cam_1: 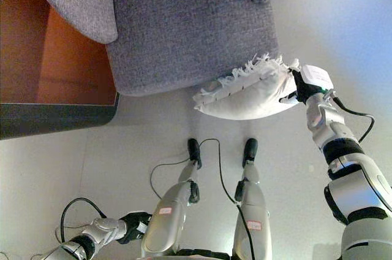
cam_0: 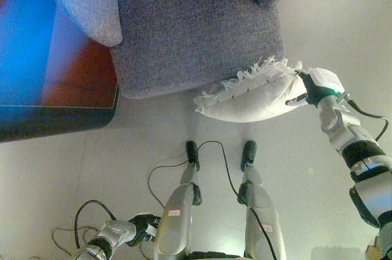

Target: Pick up the pillow and put it on the sofa.

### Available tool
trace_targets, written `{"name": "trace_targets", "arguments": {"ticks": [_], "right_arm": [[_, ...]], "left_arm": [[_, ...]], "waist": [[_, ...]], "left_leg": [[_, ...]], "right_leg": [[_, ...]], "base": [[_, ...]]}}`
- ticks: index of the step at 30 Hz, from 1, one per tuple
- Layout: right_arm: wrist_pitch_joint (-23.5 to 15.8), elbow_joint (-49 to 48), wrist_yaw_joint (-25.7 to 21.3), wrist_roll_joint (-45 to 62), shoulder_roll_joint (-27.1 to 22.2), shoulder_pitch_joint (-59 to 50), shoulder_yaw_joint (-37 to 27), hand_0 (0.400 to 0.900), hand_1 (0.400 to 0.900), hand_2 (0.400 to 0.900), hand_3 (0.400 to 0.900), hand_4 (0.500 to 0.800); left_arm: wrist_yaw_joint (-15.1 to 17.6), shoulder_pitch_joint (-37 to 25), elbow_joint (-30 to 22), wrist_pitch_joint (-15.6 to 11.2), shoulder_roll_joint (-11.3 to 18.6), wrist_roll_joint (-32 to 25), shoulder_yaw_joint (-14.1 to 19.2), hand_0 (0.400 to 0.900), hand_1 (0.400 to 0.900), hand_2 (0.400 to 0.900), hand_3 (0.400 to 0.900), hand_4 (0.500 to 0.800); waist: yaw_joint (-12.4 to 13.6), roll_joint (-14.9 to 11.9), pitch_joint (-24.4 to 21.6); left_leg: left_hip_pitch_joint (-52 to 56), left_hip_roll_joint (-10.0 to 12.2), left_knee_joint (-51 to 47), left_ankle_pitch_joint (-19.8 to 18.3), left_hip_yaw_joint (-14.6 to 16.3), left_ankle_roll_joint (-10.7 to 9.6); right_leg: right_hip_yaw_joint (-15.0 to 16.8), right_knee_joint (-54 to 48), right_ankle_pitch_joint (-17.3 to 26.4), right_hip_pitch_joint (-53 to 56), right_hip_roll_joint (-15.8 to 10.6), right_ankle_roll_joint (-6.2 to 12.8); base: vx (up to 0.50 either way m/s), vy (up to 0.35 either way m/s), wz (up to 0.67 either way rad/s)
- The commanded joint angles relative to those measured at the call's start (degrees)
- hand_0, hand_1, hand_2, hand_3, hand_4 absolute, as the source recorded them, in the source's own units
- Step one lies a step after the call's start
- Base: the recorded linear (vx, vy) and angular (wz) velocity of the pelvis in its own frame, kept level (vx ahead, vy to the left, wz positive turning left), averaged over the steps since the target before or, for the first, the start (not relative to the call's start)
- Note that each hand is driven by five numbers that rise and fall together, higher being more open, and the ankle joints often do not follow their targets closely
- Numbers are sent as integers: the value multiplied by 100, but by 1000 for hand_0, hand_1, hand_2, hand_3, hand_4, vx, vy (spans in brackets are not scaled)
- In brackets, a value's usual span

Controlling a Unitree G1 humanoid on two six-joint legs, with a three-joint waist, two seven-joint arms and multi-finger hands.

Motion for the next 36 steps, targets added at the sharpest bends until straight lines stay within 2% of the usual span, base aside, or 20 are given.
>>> {"name": "trace_targets", "arguments": {"ticks": [1,15,17,18,19,20,24,31,36], "right_arm": [[-30,-370,-133,-91,-726,-937,394,900,900,900,900,800],[-15,-454,163,-45,-615,-1958,955,900,900,900,900,800],[-9,-444,357,89,-572,-2114,1018,900,900,900,900,800],[-42,-471,483,86,-554,-2152,1043,865,865,865,865,779],[-70,-494,527,125,-547,-2193,1083,753,753,753,753,712],[-120,-503,625,170,-544,-2222,1107,400,400,400,400,500],[-65,-547,686,406,-555,-2301,1201,400,400,400,400,500],[-233,-482,799,659,-654,-2216,1098,400,400,400,400,500],[-383,-417,1009,771,-710,-2108,1055,400,400,400,400,500]], "left_arm": [[-19,-499,-71,52,-273,-553,-6,900,900,900,900,800],[-12,-651,-132,340,-360,-825,-184,900,900,900,900,800],[-21,-658,-129,316,-332,-802,-184,900,900,900,900,800],[-14,-656,-137,316,-321,-766,-174,900,900,900,900,800],[3,-652,-154,299,-305,-748,-172,900,900,900,900,800],[7,-649,-162,287,-296,-733,-169,900,900,900,900,800],[0,-580,-194,170,-214,-668,-149,900,900,900,900,800],[-120,-438,-222,-98,-142,-620,-144,900,900,900,900,800],[-209,-400,-227,-121,-73,-543,-97,900,900,900,900,800]], "waist": [[36,5,98],[171,298,98],[195,323,98],[206,327,98],[217,328,98],[226,327,98],[270,302,98],[294,248,98],[301,165,98]], "left_leg": [[-463,-108,220,-208,-371,-245],[-1560,-135,816,-201,-424,-257],[-1731,-117,888,-195,-431,-252],[-1794,-114,915,-196,-440,-247],[-1849,-111,941,-199,-451,-244],[-1876,-110,957,-200,-459,-242],[-1916,-92,1018,-230,-487,-233],[-1672,-105,1056,-306,-481,-229],[-1281,-112,966,-342,-471,-224]], "right_leg": [[-165,1021,-832,-446,-28,169],[-70,1733,-1045,-1515,-122,122],[-30,1832,-1059,-1692,-126,116],[-17,1865,-1067,-1756,-119,113],[-8,1892,-1073,-1813,-116,112],[-1,1911,-1078,-1840,-112,111],[-22,1957,-1096,-1865,-121,108],[-128,1884,-1089,-1595,-156,101],[-233,1729,-1068,-1202,-156,103]], "base": [[-4,73,5],[-20,63,7],[-38,26,5],[-32,2,5],[-28,-9,6],[-28,-15,5],[0,0,0],[-7,2,-2],[1,-15,1]]}}
